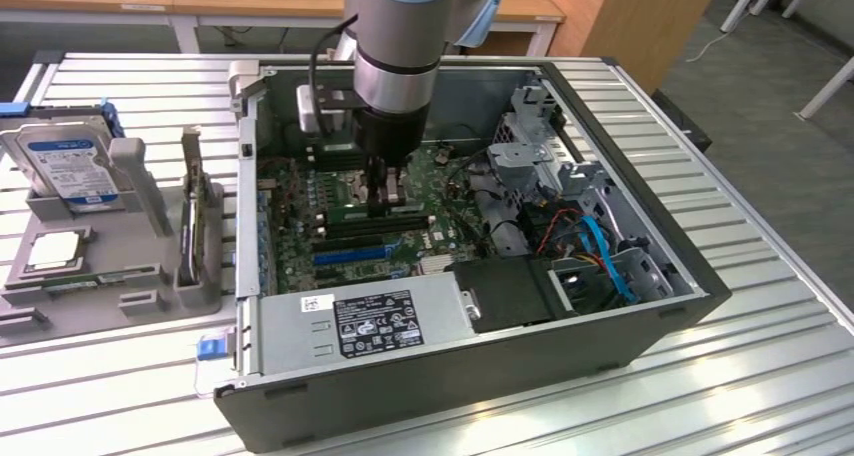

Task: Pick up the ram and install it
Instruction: 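Insert the ram into the slot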

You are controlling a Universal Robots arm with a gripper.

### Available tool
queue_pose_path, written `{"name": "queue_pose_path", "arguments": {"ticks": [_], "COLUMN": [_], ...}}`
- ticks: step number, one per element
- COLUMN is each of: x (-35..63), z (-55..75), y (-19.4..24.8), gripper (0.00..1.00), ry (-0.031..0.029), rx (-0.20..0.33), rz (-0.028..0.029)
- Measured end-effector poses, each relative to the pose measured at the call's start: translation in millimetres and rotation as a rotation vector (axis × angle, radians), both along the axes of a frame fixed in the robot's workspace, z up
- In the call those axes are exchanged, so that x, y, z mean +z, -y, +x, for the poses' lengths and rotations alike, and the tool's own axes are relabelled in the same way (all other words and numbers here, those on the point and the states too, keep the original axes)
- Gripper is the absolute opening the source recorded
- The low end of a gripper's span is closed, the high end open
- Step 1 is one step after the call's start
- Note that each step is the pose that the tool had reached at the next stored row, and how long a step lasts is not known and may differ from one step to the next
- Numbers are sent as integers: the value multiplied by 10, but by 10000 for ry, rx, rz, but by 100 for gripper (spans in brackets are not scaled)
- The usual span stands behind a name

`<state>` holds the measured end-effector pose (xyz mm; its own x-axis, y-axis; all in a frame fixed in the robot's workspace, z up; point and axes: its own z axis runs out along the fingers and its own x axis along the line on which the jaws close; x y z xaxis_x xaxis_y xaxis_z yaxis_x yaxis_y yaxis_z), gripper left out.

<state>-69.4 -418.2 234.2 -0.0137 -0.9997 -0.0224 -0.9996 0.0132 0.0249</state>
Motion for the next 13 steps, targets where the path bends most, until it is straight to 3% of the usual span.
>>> {"name": "queue_pose_path", "arguments": {"ticks": [13], "x": [-34], "z": [-3], "y": [-9], "gripper": [14], "ry": [9], "rx": [0], "rz": [-7]}}
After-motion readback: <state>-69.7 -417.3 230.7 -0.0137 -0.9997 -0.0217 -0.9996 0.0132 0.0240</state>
